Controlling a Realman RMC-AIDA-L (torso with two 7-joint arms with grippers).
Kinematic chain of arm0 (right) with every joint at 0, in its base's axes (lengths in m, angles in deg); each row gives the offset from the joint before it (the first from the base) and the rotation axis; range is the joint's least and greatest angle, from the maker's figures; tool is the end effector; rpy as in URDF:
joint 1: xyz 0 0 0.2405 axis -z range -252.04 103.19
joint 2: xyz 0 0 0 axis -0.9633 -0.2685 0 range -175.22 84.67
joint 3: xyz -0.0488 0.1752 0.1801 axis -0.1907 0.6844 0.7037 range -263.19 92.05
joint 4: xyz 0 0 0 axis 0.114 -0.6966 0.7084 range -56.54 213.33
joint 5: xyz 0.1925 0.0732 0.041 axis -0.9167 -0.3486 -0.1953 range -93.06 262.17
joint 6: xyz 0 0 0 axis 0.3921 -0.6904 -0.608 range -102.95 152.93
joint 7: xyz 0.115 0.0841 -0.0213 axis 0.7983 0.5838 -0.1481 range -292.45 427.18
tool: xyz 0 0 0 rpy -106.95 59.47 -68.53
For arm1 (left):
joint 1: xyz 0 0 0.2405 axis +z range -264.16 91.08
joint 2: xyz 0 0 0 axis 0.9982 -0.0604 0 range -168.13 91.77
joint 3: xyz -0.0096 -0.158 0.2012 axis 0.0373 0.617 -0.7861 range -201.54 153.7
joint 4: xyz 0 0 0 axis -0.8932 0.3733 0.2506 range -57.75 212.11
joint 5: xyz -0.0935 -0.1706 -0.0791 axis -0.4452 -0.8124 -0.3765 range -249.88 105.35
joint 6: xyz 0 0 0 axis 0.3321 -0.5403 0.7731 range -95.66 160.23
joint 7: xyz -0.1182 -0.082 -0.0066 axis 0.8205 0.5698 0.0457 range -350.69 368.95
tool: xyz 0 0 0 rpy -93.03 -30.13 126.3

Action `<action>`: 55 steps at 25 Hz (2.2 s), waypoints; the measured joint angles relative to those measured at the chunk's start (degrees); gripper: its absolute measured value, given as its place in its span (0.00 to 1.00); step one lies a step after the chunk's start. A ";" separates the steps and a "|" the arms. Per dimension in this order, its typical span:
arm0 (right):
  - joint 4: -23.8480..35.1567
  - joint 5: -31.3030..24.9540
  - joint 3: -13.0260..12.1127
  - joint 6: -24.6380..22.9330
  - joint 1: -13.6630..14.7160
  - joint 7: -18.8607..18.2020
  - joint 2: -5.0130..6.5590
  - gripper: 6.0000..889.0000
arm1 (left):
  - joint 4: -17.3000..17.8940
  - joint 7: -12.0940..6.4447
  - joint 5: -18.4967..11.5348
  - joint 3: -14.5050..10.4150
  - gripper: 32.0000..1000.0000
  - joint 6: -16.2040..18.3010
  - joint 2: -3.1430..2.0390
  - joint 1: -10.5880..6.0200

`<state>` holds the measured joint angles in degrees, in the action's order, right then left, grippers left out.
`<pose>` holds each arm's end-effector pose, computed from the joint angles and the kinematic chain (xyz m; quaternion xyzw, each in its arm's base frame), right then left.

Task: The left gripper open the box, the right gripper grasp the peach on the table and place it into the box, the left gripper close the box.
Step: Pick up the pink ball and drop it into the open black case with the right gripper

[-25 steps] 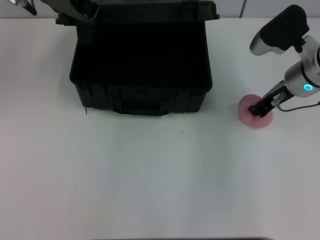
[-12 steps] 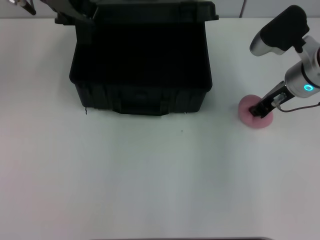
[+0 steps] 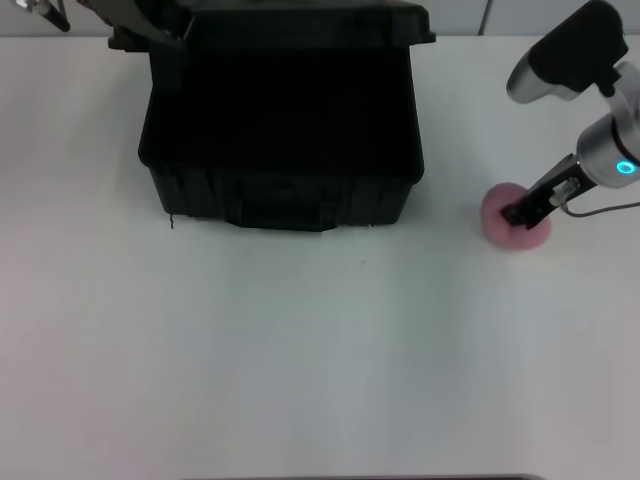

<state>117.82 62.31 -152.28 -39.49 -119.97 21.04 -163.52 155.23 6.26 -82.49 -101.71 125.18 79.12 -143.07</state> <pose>0.2639 0.4016 -0.0282 -0.8887 0.3427 -0.2123 0.2185 -0.0742 0.4218 0.0498 -0.8180 -0.3869 0.1729 0.3889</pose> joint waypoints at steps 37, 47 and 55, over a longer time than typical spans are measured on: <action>30.54 -19.07 -2.89 -17.58 7.73 -8.43 -0.14 0.11 | -0.01 -0.12 0.13 0.08 0.51 -0.31 -0.06 0.20; 30.29 -19.27 -8.25 -10.29 8.34 -12.35 -0.41 0.11 | -0.14 -0.12 0.13 -0.08 0.51 -0.63 -0.05 0.20; 29.32 -22.86 -14.56 -3.56 9.60 -15.53 -0.36 0.11 | -0.19 -0.12 0.14 -0.16 0.51 -0.70 -0.05 0.20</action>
<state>147.14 39.45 -166.84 -43.06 -110.37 5.51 -163.88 155.05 6.14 -82.35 -101.87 124.48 79.07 -142.87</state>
